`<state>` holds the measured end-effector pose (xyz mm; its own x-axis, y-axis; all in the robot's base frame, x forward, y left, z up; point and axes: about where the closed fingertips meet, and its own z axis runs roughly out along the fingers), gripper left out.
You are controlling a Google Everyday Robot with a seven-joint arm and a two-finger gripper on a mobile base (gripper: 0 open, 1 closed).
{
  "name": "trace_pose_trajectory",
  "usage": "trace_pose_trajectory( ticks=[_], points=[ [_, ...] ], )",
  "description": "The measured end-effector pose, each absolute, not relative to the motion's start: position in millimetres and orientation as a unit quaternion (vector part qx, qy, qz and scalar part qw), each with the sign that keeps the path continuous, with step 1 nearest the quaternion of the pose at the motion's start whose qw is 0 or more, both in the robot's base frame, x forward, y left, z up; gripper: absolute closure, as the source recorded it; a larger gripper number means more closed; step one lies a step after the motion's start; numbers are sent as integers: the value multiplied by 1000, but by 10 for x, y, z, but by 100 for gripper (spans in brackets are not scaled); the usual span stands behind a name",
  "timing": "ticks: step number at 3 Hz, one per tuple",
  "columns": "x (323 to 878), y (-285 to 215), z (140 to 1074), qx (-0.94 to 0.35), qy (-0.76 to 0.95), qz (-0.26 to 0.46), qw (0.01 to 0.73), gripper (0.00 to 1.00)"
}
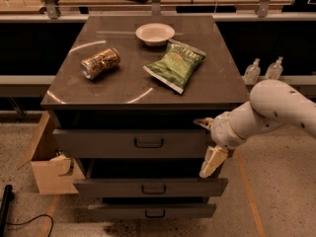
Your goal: Open top drawer
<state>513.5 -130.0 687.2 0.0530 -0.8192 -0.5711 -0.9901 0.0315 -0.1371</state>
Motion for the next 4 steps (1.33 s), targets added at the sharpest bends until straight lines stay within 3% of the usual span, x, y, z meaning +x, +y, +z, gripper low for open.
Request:
trace_pose_trajectory(
  ticks=[3,4],
  points=[
    [5122,-1255,6840,-681,665,171,256,81],
    [5121,-1255,6841,-681,665,171,256,83]
  ],
)
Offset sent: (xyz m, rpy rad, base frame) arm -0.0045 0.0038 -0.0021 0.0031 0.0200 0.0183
